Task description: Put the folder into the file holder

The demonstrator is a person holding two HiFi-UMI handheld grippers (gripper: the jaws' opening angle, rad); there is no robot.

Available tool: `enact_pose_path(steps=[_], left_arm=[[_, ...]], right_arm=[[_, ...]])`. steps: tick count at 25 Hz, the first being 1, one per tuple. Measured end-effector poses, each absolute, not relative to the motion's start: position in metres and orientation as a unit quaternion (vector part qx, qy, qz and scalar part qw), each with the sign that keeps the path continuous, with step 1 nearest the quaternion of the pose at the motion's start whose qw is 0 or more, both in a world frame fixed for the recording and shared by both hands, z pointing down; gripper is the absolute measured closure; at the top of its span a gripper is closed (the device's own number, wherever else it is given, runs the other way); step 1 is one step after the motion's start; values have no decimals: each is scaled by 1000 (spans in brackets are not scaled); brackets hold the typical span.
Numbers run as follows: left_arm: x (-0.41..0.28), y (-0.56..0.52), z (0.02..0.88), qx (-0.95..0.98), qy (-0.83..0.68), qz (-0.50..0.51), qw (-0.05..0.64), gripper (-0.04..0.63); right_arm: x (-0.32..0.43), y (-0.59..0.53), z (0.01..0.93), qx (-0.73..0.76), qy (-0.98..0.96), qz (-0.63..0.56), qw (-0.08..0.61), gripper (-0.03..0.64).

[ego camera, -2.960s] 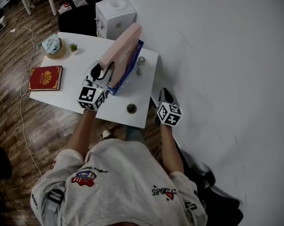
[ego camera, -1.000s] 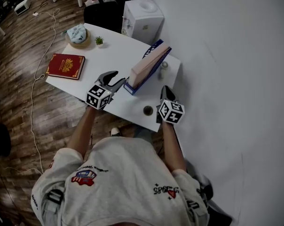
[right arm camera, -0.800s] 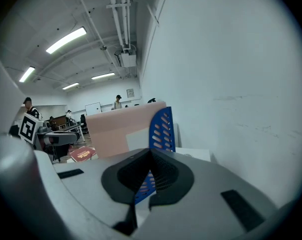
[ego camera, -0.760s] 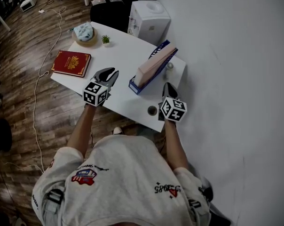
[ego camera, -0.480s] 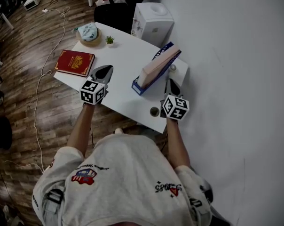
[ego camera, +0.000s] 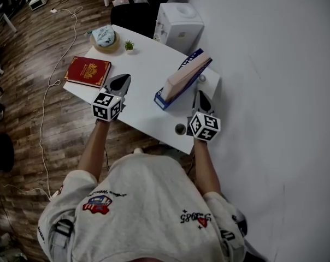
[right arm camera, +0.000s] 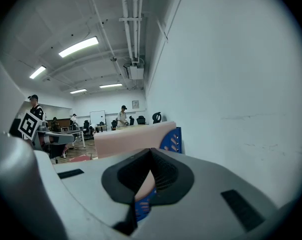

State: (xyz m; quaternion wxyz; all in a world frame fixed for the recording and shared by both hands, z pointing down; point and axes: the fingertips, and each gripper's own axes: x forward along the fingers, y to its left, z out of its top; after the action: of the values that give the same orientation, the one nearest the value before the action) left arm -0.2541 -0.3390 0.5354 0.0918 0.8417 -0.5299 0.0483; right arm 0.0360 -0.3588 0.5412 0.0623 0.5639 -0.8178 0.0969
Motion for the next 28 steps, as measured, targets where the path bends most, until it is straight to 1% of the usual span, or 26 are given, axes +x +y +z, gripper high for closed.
enact_pose_path(steps=[9,28], left_arm=[[-251,-332,549,840,-529,43,113,589],[-241,-324,549,841,-528,22,112,589]], right_arm=[[43,-353,550,567,-814,107,69,624],[49,-342,549,568,-813,103,73,624]])
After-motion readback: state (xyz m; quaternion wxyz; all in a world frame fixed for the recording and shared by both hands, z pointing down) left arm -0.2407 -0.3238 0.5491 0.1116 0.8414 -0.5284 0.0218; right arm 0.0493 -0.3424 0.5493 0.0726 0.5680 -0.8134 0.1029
